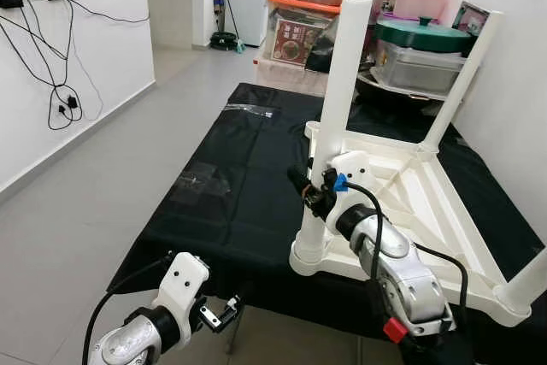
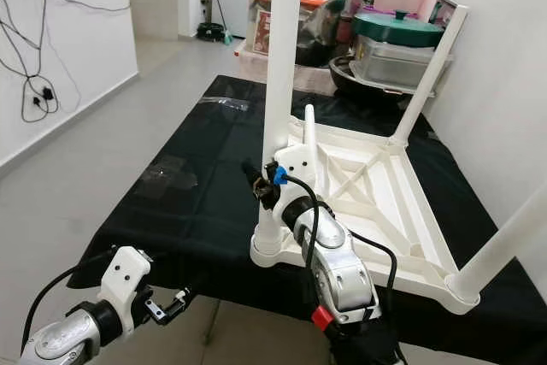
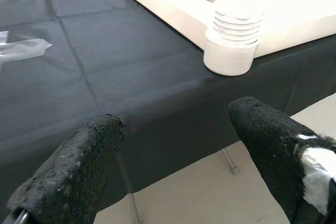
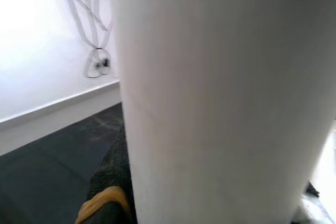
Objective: Building children table
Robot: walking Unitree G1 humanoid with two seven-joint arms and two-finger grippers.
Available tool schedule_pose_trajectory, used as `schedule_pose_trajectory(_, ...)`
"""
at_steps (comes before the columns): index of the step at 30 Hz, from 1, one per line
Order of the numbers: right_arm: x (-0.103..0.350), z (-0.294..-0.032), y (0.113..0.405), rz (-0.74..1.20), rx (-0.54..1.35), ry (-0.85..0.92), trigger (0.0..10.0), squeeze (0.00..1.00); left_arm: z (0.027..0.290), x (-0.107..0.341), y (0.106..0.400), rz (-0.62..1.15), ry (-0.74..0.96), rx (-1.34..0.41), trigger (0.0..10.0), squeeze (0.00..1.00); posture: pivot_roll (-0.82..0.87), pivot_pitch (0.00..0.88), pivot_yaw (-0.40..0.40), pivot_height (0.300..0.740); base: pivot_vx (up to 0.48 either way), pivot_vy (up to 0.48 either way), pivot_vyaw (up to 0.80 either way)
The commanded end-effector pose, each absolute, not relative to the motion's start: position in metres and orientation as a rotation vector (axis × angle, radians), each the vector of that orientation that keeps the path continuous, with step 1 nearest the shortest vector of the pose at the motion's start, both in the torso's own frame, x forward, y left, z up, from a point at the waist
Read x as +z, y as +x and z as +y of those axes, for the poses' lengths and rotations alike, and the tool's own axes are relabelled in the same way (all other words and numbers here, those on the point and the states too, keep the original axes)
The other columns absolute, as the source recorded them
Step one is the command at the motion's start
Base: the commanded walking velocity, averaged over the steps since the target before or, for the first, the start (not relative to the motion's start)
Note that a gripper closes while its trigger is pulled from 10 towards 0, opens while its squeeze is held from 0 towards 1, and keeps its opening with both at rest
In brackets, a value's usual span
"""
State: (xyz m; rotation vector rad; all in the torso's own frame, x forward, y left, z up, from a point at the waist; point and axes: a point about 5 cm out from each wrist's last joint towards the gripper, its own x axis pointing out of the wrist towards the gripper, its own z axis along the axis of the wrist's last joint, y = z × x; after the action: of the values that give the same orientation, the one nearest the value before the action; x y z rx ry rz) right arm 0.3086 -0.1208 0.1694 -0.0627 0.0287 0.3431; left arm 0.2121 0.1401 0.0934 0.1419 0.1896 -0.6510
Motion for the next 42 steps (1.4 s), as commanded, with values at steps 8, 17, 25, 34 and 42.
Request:
schedule_pose_trajectory(8,0.120,-0.155,0.307,0.310,0.033,-0.097,0.0,0.00,0.138,0.092,0.215,0.193,0.150,-0.646,10.0,0.00,0.05,0.000,-0.115,0.740,0.000,0.000,0.00)
schedule_pose_trajectory(17,0.116,-0.141,0.304,0.351,0.101,0.028,0.0,0.00,0.139,0.092,0.214,0.196,0.154,-0.643,10.0,0.00,0.05,0.000,-0.114,0.740,0.000,0.000,0.00)
schedule_pose_trajectory(25,0.135,-0.127,0.311,0.315,0.301,0.338,0.0,0.00,0.139,0.092,0.216,0.197,0.159,-0.643,10.0,0.00,0.05,0.000,-0.113,0.740,0.000,0.000,0.00)
schedule_pose_trajectory(34,0.144,-0.137,0.319,0.207,0.265,0.339,0.0,0.00,0.139,0.092,0.216,0.196,0.160,-0.639,10.0,0.00,0.06,0.000,-0.118,0.740,0.000,0.000,0.00)
schedule_pose_trajectory(42,0.206,-0.169,0.341,-0.072,0.204,0.518,0.0,0.00,0.140,0.092,0.217,0.195,0.168,-0.643,10.0,0.00,0.05,0.000,-0.108,0.740,0.000,0.000,0.00)
